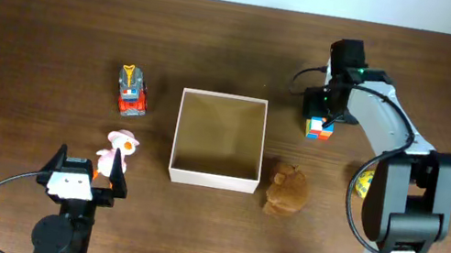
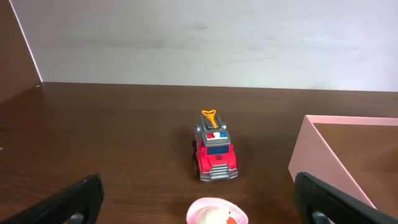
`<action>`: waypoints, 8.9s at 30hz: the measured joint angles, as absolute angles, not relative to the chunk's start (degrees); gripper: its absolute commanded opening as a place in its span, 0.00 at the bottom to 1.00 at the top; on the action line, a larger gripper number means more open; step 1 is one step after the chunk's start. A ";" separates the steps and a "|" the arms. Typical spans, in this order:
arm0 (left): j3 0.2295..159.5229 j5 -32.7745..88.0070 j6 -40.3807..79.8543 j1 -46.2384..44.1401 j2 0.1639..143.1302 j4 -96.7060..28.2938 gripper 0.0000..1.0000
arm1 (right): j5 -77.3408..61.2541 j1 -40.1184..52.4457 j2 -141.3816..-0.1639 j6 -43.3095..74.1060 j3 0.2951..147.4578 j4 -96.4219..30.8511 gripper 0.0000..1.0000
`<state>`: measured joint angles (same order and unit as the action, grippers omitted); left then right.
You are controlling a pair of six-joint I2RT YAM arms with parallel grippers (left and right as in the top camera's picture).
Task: Pack container
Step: 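Lower the right gripper and close it on the colorful cube, then lift the colorful cube with the right gripper, then carry the cube left over the box and release it inside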
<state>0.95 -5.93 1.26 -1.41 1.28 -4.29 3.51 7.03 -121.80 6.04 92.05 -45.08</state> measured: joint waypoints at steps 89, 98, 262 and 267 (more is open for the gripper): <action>0.95 -5.93 1.23 -1.41 1.28 -4.29 0.99 | 4.08 7.03 -126.39 6.07 100.84 -57.25 0.78; 0.95 -5.93 1.23 -1.41 1.28 -4.27 0.99 | 4.10 7.03 -126.41 6.09 97.47 -55.70 0.73; 0.95 -5.93 1.23 -1.41 1.28 -4.29 0.99 | -7.42 27.90 -126.82 13.06 113.43 -70.15 0.67; 0.95 -5.93 1.23 -1.41 1.28 -4.29 0.99 | -7.42 27.90 -126.82 13.08 113.43 -70.15 0.67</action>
